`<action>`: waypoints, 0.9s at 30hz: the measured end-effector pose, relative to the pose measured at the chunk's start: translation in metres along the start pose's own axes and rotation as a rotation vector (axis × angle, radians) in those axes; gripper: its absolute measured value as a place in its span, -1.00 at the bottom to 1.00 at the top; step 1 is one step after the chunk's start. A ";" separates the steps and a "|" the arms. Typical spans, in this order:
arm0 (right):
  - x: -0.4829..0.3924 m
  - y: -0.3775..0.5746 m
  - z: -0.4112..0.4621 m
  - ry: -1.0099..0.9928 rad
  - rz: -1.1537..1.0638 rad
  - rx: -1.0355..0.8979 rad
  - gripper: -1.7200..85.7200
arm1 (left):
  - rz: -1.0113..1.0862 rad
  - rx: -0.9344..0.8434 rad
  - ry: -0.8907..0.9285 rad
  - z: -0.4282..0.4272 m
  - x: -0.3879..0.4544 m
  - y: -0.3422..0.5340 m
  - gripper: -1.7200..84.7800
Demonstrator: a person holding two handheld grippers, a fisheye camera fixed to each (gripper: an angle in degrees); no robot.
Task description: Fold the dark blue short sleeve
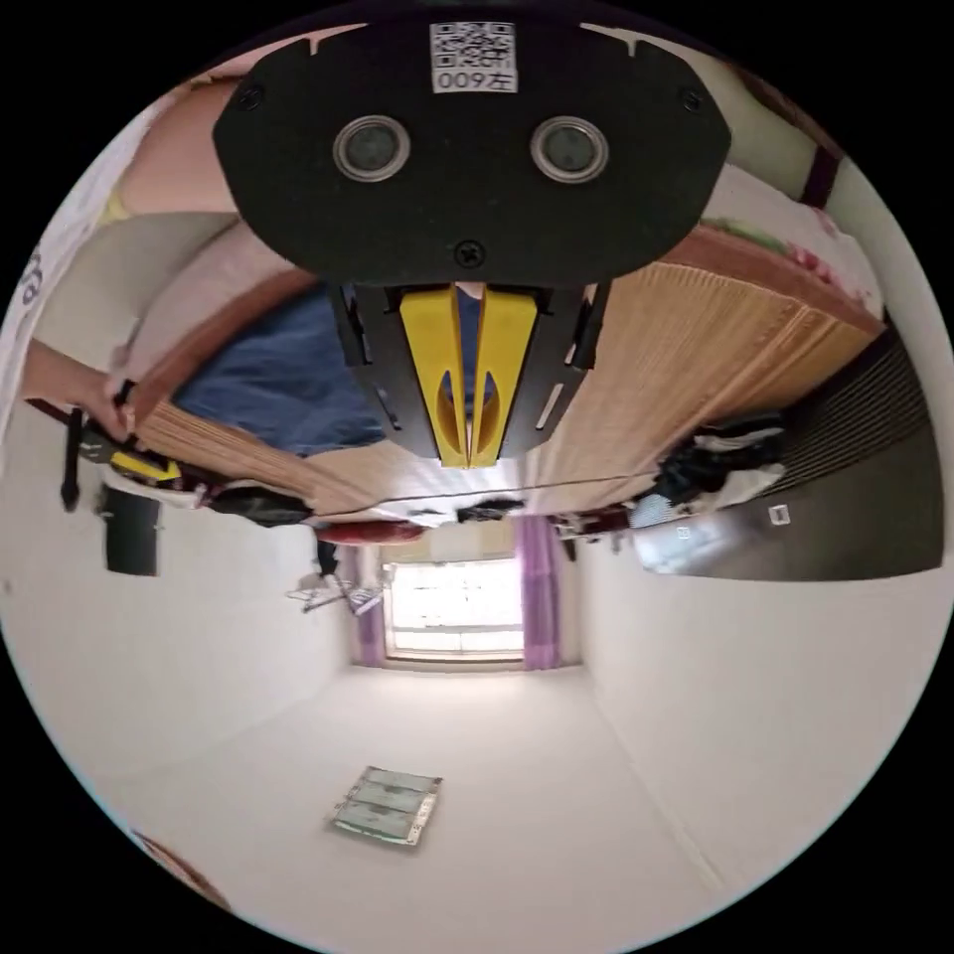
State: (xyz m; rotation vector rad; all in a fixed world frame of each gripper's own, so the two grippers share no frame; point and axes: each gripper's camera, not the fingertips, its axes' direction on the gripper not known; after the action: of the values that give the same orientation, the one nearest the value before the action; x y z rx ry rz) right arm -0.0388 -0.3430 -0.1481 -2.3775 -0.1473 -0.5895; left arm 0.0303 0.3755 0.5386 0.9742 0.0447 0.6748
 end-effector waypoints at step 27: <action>-0.114 0.226 0.032 -0.394 -0.018 -0.054 -0.98 | -0.854 -0.165 0.258 0.063 -0.053 0.103 -0.96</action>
State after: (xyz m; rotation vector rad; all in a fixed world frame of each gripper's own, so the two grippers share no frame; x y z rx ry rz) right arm -0.0709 -0.4901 -0.3537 -2.5230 -0.3288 -0.1270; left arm -0.0435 0.3382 0.6417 0.6148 0.5905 0.0053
